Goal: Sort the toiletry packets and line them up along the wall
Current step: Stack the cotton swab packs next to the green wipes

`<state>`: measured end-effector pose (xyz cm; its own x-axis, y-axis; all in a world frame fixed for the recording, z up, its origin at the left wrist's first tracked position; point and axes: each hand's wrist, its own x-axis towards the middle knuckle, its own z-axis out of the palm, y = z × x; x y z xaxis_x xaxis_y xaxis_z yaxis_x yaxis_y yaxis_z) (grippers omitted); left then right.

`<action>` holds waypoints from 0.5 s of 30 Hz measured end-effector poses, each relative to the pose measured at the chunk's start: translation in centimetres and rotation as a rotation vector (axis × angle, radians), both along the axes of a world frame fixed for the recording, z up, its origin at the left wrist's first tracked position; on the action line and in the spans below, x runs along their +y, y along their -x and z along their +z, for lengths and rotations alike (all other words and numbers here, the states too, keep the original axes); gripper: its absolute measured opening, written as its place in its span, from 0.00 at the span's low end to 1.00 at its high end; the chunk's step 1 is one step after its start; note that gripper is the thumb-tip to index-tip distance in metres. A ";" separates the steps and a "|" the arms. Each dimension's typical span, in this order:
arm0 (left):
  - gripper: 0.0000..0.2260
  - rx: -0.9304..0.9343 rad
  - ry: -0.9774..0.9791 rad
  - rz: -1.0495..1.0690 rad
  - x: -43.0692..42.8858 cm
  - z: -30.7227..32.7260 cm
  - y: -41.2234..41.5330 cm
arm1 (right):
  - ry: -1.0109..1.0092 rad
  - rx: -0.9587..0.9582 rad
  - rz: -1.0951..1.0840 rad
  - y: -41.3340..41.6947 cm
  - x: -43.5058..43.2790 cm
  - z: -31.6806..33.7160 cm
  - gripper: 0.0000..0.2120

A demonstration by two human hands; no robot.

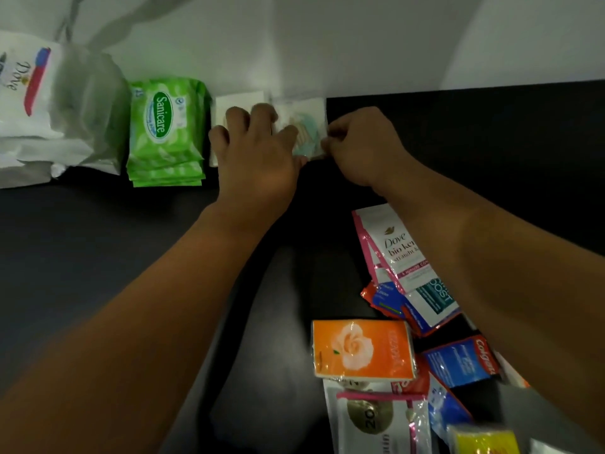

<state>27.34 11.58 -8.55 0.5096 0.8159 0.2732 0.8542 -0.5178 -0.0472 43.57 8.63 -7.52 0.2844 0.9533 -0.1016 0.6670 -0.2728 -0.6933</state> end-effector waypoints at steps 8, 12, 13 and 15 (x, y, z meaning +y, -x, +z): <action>0.15 0.033 0.006 -0.097 1.1 -0.1 -0.3 | 0.015 -0.080 -0.025 0.4 0.3 -0.3 0.10; 0.17 0.048 0.005 -0.101 0.9 -0.1 -0.2 | 0.019 -0.055 -0.001 0.3 0.0 0.0 0.10; 0.18 0.036 0.014 -0.091 0.8 0.0 -0.2 | 0.027 -0.039 0.017 0.2 -0.2 0.3 0.11; 0.20 -0.025 0.028 -0.068 0.3 0.3 -0.3 | 0.046 0.009 0.052 -0.2 -0.8 1.0 0.13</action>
